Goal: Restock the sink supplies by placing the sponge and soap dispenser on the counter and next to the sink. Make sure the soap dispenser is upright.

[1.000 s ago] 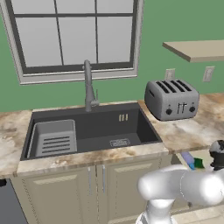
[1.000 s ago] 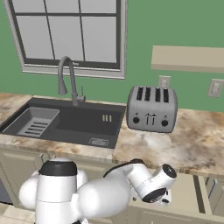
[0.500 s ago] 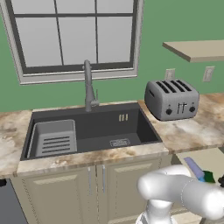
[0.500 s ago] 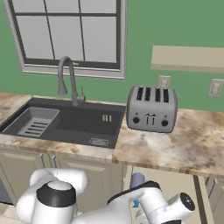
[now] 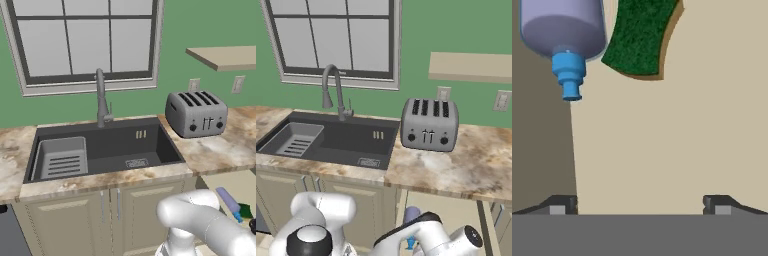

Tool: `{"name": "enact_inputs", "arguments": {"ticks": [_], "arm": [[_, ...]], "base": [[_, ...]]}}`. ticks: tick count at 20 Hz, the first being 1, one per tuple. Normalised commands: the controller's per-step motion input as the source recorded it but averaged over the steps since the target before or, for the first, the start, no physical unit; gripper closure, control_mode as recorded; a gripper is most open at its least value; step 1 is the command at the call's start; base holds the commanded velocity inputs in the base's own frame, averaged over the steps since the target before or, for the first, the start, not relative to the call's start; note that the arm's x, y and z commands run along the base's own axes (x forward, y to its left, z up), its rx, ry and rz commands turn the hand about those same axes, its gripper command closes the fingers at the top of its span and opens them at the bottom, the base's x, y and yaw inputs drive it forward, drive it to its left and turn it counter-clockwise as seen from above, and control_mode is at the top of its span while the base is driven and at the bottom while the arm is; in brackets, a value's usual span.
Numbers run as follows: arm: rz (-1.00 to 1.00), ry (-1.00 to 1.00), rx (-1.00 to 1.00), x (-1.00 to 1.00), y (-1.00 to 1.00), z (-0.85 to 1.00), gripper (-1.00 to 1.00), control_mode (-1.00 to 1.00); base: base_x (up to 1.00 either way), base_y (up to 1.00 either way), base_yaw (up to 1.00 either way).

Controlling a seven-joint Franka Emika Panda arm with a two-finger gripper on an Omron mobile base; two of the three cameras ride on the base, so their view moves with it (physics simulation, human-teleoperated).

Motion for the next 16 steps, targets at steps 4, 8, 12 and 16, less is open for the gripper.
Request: {"name": "enact_inputs", "arguments": {"ticks": [4, 8, 12, 16], "arm": [[-0.02, 0.16, 0.00, 0.89, 0.23, 0.28, -1.00, -1.00], [0.00, 0.10, 0.00, 0.38, 0.17, -0.06, -1.00, -1.00], [0.00, 0.01, 0.00, 0.03, 0.01, -0.25, -1.00, -1.00], [0.00, 0.00, 0.00, 0.02, 0.03, -0.27, -1.00, -1.00]], "base": [[0.00, 0.00, 0.00], [0.00, 0.00, 0.00], [0.00, 0.00, 0.00], [0.00, 0.00, 0.00]]}}
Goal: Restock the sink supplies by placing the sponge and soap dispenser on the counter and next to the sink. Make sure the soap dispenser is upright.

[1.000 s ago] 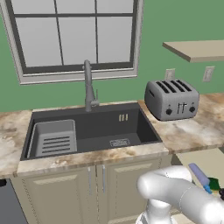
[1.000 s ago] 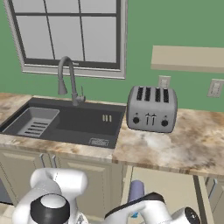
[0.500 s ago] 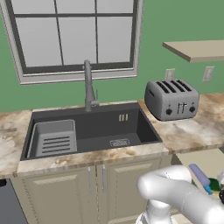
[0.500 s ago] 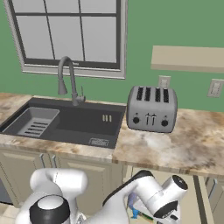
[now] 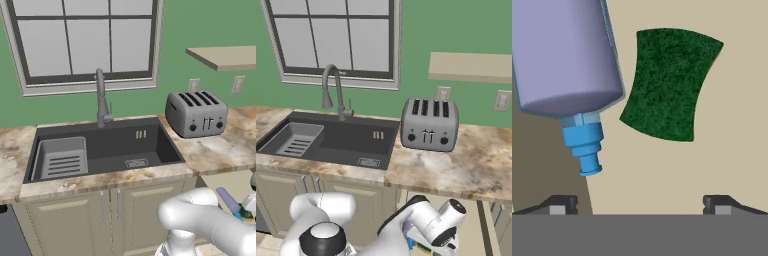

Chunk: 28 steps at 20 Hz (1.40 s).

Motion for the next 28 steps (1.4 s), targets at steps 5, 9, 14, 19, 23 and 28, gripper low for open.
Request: {"name": "enact_inputs", "arguments": {"ticks": [5, 9, 14, 19, 23, 28], "arm": [[0.00, 0.00, 0.00, 0.25, 0.18, -0.15, -1.00, -1.00], [0.00, 0.00, 0.00, 0.32, 0.12, -0.08, -1.00, -1.00], [0.00, 0.00, 0.00, 0.25, 0.05, -0.09, -1.00, -1.00], [0.00, 0.00, 0.00, 0.13, 0.00, -0.22, -1.00, -1.00], [0.00, 0.00, 0.01, 0.00, 0.00, -0.16, -1.00, -1.00], [0.00, -0.04, 0.01, -0.01, 0.04, 0.04, -1.00, -1.00]], "base": [[0.00, 0.00, 0.00], [0.00, 0.00, 0.00], [0.00, 0.00, 0.00], [0.00, 0.00, 0.00], [0.00, 0.00, 0.00], [0.00, 0.00, 0.00]]}}
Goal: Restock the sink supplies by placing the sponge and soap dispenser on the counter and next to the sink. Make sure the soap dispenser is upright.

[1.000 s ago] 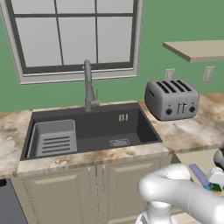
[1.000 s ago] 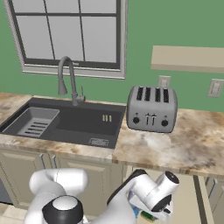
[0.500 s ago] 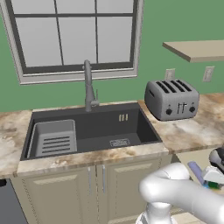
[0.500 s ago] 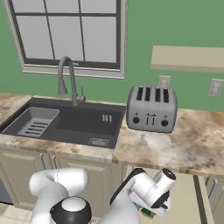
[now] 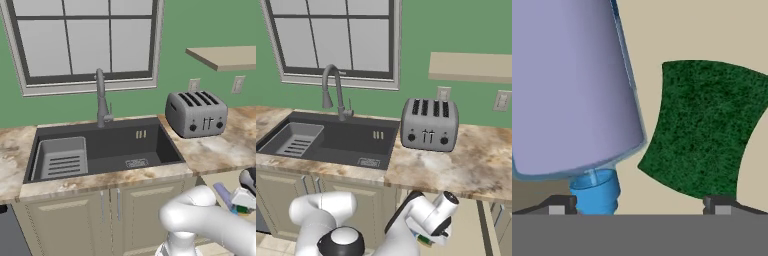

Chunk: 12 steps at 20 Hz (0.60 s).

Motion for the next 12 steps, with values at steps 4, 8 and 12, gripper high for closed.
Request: {"name": "enact_inputs", "arguments": {"ticks": [4, 8, 12], "arm": [[0.00, -0.07, 0.00, -0.09, 0.14, 0.21, -1.00, -1.00], [0.00, -0.04, 0.00, -0.03, 0.27, 0.08, -1.00, -1.00], [0.00, 0.00, 0.00, 0.00, 0.37, -0.03, -1.00, -1.00]], "base": [[0.00, 0.00, 0.00], [0.00, 0.00, 0.00], [0.00, 0.00, 0.00]]}}
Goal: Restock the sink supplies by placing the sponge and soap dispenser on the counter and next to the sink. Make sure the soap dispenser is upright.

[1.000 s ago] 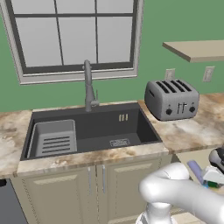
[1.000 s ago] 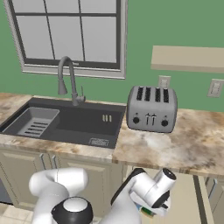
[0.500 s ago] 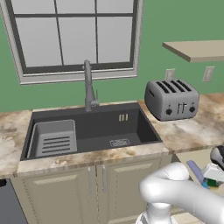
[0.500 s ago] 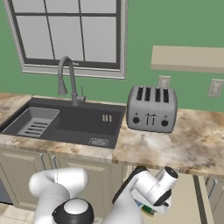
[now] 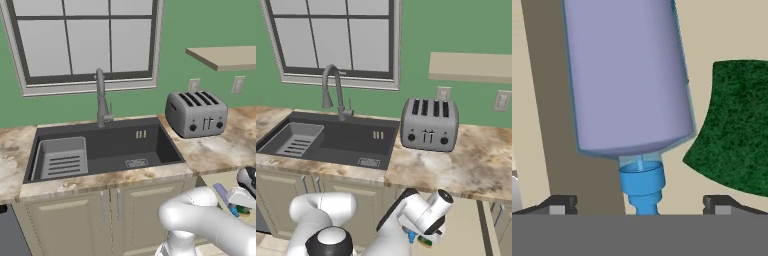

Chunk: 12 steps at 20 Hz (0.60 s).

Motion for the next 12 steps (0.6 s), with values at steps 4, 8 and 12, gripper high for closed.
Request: {"name": "enact_inputs", "arguments": {"ticks": [4, 8, 12], "arm": [[0.00, -0.01, 0.00, 0.00, 0.19, -0.19, -1.00, -1.00], [0.00, -0.01, 0.00, 0.00, 0.01, -0.22, -1.00, -1.00], [0.00, -0.04, 0.03, 0.00, 0.00, -0.11, -1.00, -1.00]], "base": [[0.00, 0.00, 0.00], [0.00, 0.00, 0.00], [0.00, 0.00, 0.00]]}}
